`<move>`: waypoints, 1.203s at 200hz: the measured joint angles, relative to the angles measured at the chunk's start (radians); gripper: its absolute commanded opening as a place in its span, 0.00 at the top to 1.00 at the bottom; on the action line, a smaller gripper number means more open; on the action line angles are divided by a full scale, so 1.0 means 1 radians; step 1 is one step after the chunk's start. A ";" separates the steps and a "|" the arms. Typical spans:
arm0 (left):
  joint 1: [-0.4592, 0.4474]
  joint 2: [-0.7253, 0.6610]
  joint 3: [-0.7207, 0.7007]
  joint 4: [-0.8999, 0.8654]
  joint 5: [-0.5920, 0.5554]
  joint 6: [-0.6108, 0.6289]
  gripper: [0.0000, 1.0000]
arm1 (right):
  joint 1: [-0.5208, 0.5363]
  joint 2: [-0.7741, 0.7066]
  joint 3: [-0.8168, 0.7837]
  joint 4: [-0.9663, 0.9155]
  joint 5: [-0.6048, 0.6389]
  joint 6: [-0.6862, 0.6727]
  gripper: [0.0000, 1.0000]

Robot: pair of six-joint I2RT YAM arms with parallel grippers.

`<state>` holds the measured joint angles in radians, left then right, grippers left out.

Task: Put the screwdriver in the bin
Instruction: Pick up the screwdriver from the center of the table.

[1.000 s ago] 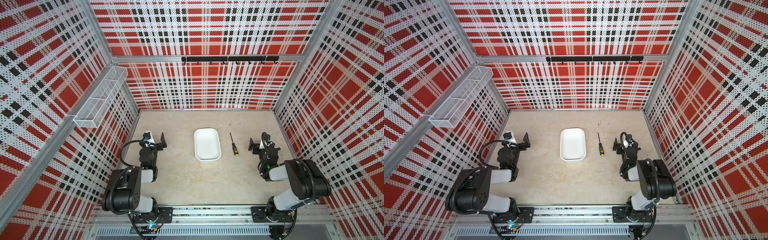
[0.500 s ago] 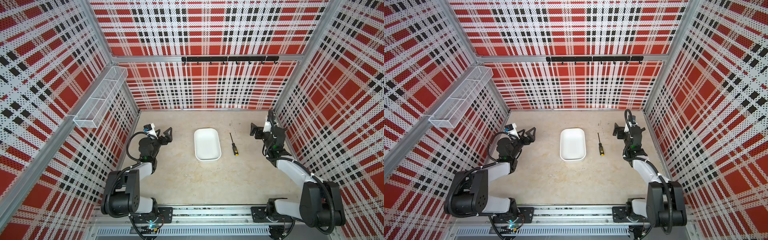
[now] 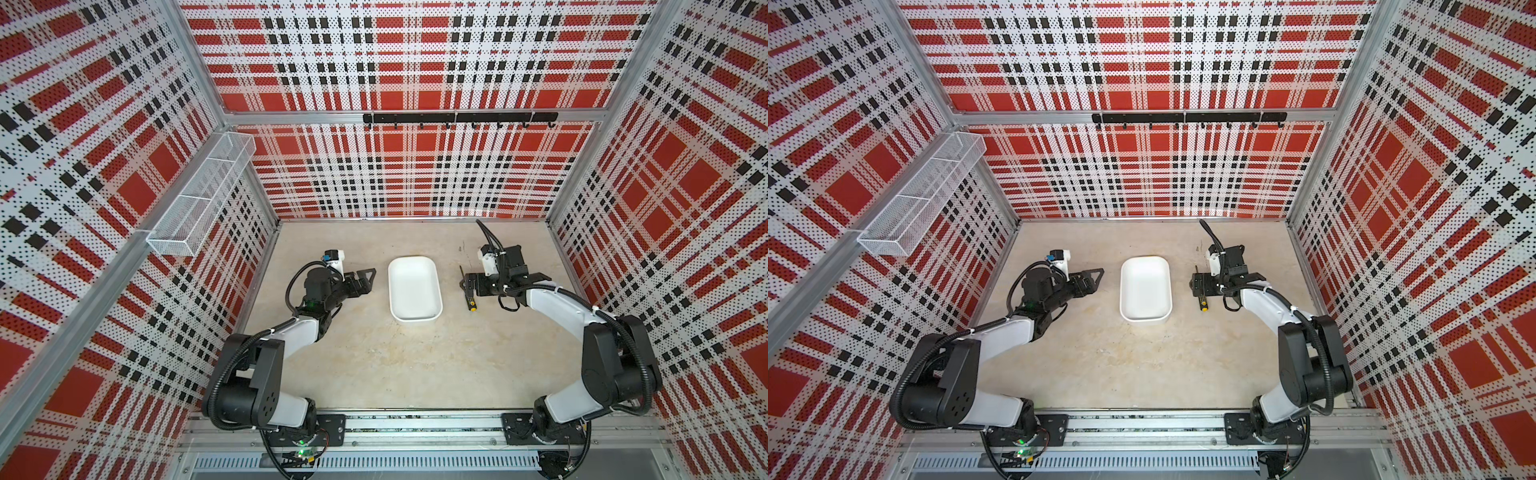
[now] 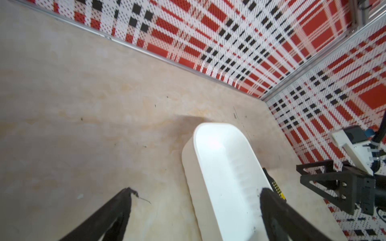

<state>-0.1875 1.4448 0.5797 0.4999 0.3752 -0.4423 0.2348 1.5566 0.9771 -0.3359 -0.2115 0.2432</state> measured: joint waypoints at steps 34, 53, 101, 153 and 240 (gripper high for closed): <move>-0.038 0.000 0.025 -0.148 -0.035 0.017 0.02 | 0.001 0.025 0.000 -0.027 -0.002 0.029 0.05; -0.042 0.000 0.034 -0.198 -0.042 0.021 0.02 | 0.004 0.048 0.000 -0.034 -0.001 0.040 0.08; -0.043 0.011 0.071 -0.300 -0.040 0.021 0.02 | 0.023 0.136 0.040 -0.064 0.005 0.058 0.12; -0.043 0.042 0.110 -0.362 -0.033 0.024 0.02 | 0.053 0.180 0.110 -0.105 0.046 0.062 0.19; -0.045 0.068 0.136 -0.442 -0.032 0.026 0.02 | 0.068 0.231 0.144 -0.183 0.118 0.046 0.39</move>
<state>-0.2321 1.5127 0.7155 0.0582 0.3428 -0.4168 0.3027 1.7878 1.1213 -0.5186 -0.0933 0.2890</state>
